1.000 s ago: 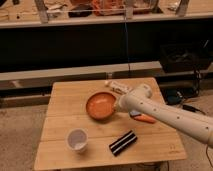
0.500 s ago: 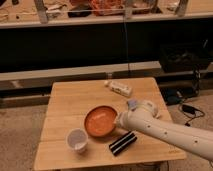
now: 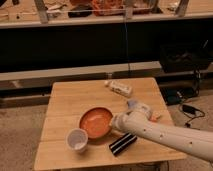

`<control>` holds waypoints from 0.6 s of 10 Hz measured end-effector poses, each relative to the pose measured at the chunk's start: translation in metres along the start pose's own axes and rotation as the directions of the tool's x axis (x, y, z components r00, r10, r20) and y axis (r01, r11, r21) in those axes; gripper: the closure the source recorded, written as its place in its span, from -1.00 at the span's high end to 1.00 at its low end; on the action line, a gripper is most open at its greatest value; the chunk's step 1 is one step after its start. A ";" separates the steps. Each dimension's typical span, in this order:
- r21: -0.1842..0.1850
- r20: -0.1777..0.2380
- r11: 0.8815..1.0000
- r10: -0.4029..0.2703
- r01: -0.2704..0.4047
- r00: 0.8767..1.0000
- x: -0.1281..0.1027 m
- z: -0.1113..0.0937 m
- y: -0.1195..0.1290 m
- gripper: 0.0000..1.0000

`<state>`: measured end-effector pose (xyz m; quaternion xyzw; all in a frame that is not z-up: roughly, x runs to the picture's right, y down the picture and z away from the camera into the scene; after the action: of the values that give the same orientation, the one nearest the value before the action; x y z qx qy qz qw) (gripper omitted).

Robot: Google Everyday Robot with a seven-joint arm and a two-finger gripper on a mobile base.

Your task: Drag the ceramic bowl in a circle

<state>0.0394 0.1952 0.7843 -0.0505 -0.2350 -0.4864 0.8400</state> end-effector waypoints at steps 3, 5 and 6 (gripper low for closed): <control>0.024 -0.009 1.000 0.007 -0.007 1.000 0.061 0.035 -0.017 -0.97; 0.036 -0.008 0.999 0.013 -0.012 1.000 0.093 0.054 -0.027 -0.97; 0.035 -0.020 0.999 0.026 -0.025 0.999 0.111 0.062 -0.031 -0.97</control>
<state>0.0385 0.1104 0.8837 -0.0341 -0.2339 -0.4720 0.8493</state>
